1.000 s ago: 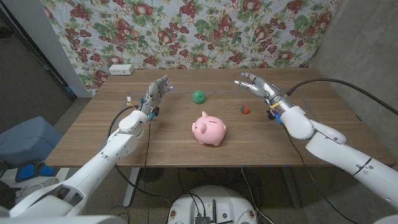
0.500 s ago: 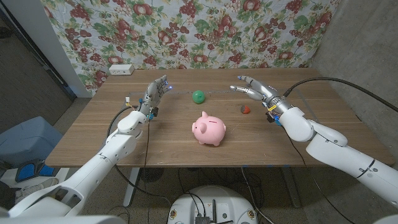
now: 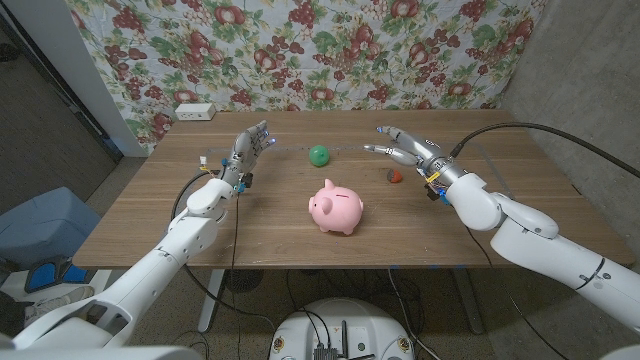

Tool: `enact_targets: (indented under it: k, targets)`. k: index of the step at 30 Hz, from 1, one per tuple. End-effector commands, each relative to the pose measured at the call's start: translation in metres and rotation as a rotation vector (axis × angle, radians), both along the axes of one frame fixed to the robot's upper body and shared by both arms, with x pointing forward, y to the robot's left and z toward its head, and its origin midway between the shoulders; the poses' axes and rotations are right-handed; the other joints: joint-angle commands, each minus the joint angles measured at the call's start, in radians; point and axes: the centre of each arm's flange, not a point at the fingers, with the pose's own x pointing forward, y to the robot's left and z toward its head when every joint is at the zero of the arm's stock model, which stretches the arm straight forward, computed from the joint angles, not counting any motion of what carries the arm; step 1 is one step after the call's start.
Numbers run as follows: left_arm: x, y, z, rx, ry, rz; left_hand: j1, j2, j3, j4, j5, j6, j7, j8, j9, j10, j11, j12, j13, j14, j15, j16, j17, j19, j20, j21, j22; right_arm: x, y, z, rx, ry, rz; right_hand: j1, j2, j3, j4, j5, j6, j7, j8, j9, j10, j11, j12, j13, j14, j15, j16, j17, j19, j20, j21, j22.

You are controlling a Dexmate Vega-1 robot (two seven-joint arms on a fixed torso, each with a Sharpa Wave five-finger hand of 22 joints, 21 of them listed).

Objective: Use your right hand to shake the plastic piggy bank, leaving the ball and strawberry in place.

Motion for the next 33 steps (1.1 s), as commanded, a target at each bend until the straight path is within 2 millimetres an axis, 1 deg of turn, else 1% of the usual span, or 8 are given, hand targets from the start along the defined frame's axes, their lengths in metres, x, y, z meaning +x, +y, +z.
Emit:
enact_targets:
  k: [1,9,11,22,26,30,31,33]
  targets:
    - [0.000,0.004,-0.001,0.003,-0.004,-0.006,-0.009,0.038,0.005,-0.006,0.005,0.007,0.007,0.004,0.004,0.008,0.001,0.004,0.004,0.004,-0.006,-0.001,-0.001,0.009,0.000,-0.002,0.005,-0.008,0.009,-0.003,-0.047,0.035,-0.011,0.000,-0.011,-0.005,0.000,0.005,-0.003,0.000,0.008,0.001,-0.008,0.001,0.008,0.004,-0.002,-0.005,-0.002,0.004,0.006,0.005,-0.005,0.003]
    - [-0.002,0.006,-0.003,0.003,-0.006,-0.010,-0.010,0.038,0.005,-0.007,0.005,0.006,0.006,0.004,0.004,0.008,0.000,0.004,0.004,0.004,-0.006,-0.001,-0.001,0.011,0.001,-0.006,0.005,-0.013,0.016,-0.007,-0.083,0.068,-0.017,0.005,-0.013,-0.006,-0.001,0.009,-0.006,0.005,0.010,0.002,-0.012,0.001,0.008,0.004,-0.002,-0.001,-0.002,0.005,0.006,0.006,-0.008,0.004]
    - [-0.003,0.006,-0.004,0.004,-0.006,-0.010,-0.011,0.038,0.005,-0.007,0.005,0.006,0.007,0.003,0.004,0.008,0.000,0.004,0.004,0.004,-0.006,-0.001,-0.001,0.012,0.000,-0.008,0.005,-0.013,0.018,-0.008,-0.092,0.077,-0.019,0.006,-0.014,-0.007,-0.001,0.010,-0.008,-0.002,0.010,0.002,-0.012,0.001,0.009,0.005,-0.003,-0.003,-0.002,0.005,0.005,0.009,-0.010,0.004]
    - [-0.006,0.008,-0.007,0.009,-0.008,-0.015,-0.013,0.038,0.005,-0.008,0.005,0.006,0.006,0.004,0.004,0.008,-0.001,0.004,0.004,0.006,-0.007,-0.001,-0.001,0.015,0.000,-0.014,0.005,-0.019,0.026,-0.015,-0.154,0.112,-0.034,0.010,-0.024,-0.011,-0.003,0.017,-0.027,-0.005,0.007,0.002,-0.027,-0.001,0.007,0.006,-0.014,-0.004,-0.006,0.006,-0.009,0.017,-0.020,0.005]
    - [-0.008,0.008,-0.008,0.009,-0.011,-0.015,-0.013,0.038,0.006,-0.008,0.005,0.006,0.007,0.003,0.004,0.008,-0.001,0.004,0.004,0.005,-0.006,-0.002,-0.001,0.015,0.001,-0.016,0.005,-0.021,0.028,-0.017,-0.179,0.125,-0.039,0.014,-0.030,-0.012,-0.005,0.020,-0.033,-0.007,0.008,0.003,-0.034,-0.008,0.006,0.006,-0.021,-0.006,-0.009,0.006,-0.013,0.020,-0.023,0.005]
    - [-0.009,0.009,-0.008,0.009,-0.014,-0.017,-0.014,0.038,0.006,-0.009,0.005,0.006,0.008,0.004,0.004,0.009,0.001,0.004,0.004,0.006,-0.005,-0.002,-0.001,0.017,0.001,-0.019,0.006,-0.023,0.030,-0.018,-0.195,0.132,-0.058,0.019,-0.037,-0.014,-0.006,0.025,-0.042,0.001,0.007,0.003,-0.046,-0.005,0.003,0.007,-0.030,-0.003,-0.012,0.006,-0.014,0.021,-0.026,0.005]
    - [-0.010,0.009,-0.008,0.009,-0.015,-0.017,-0.014,0.038,0.006,-0.009,0.005,0.006,0.008,0.003,0.004,0.010,0.000,0.004,0.004,0.006,-0.005,-0.002,-0.001,0.016,0.001,-0.019,0.006,-0.024,0.031,-0.019,-0.200,0.133,-0.063,0.022,-0.041,-0.016,-0.007,0.028,-0.046,0.004,0.007,0.003,-0.054,0.001,0.001,0.007,-0.035,0.000,-0.015,0.007,-0.017,0.022,-0.029,0.005]
    - [-0.010,0.010,-0.009,0.009,-0.015,-0.017,-0.015,0.038,0.006,-0.009,0.005,0.006,0.007,0.003,0.004,0.010,0.001,0.004,0.004,0.006,-0.005,-0.002,-0.001,0.018,0.001,-0.021,0.006,-0.025,0.032,-0.019,-0.205,0.135,-0.068,0.024,-0.045,-0.017,-0.008,0.030,-0.052,0.005,0.006,0.003,-0.055,0.002,0.002,0.007,-0.039,0.002,-0.016,0.007,-0.024,0.023,-0.033,0.005]
